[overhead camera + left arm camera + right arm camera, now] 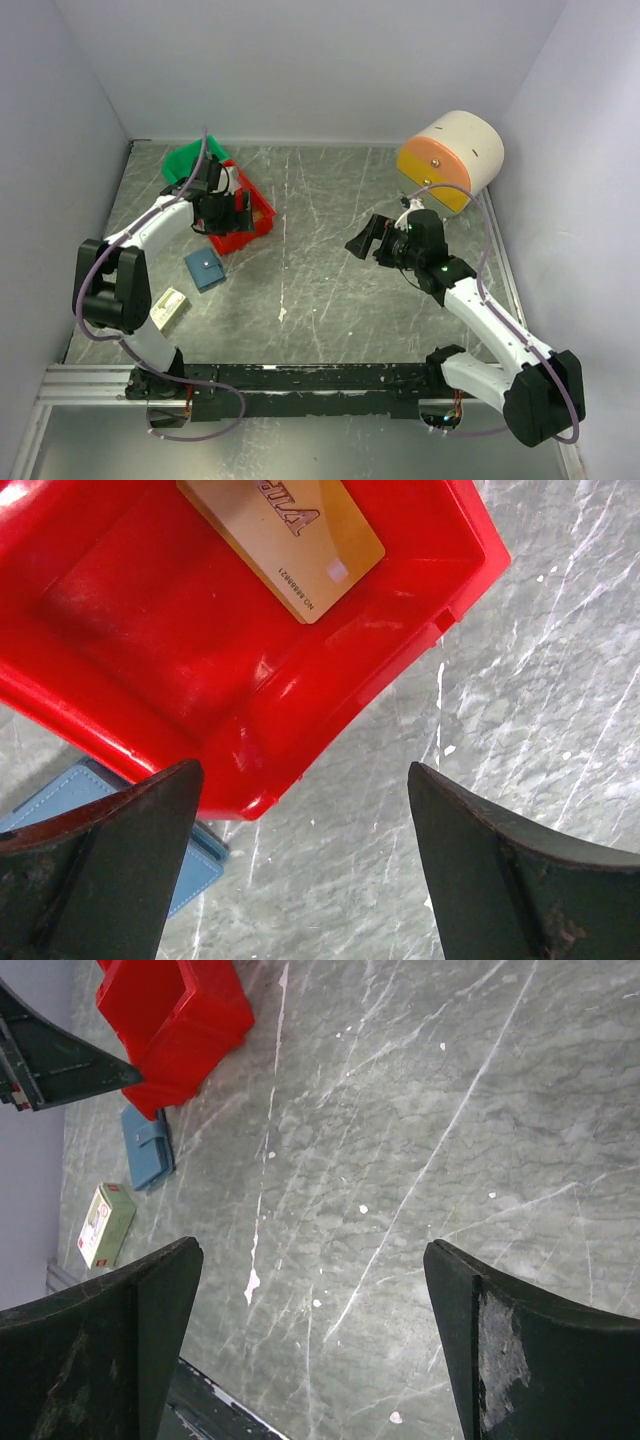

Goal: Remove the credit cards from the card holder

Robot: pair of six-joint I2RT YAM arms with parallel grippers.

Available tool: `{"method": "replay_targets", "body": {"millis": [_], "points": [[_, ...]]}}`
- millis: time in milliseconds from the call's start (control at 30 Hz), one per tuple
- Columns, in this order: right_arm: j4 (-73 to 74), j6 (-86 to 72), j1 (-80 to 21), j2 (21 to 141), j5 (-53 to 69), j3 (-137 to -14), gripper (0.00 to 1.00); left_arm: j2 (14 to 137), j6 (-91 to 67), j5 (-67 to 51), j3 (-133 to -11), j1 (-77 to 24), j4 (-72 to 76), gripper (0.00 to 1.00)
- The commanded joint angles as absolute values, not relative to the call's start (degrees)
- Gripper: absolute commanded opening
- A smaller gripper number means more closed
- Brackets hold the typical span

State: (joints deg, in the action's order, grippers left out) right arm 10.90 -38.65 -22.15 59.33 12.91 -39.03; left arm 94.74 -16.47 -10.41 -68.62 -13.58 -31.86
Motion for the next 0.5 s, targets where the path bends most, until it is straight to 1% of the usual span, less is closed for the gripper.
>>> {"method": "replay_targets", "body": {"millis": [0,467], "points": [[13.1,-38.6,-22.5,57.7,12.5,-39.0,0.95,95.8,-14.3,-13.1,-71.5,-13.5,-29.5,0.96],[12.9,-41.5,-22.5,60.7,13.9,-37.2,0.98,96.6,-13.4,-23.3,-68.7,-14.2,-27.7,0.95]]}}
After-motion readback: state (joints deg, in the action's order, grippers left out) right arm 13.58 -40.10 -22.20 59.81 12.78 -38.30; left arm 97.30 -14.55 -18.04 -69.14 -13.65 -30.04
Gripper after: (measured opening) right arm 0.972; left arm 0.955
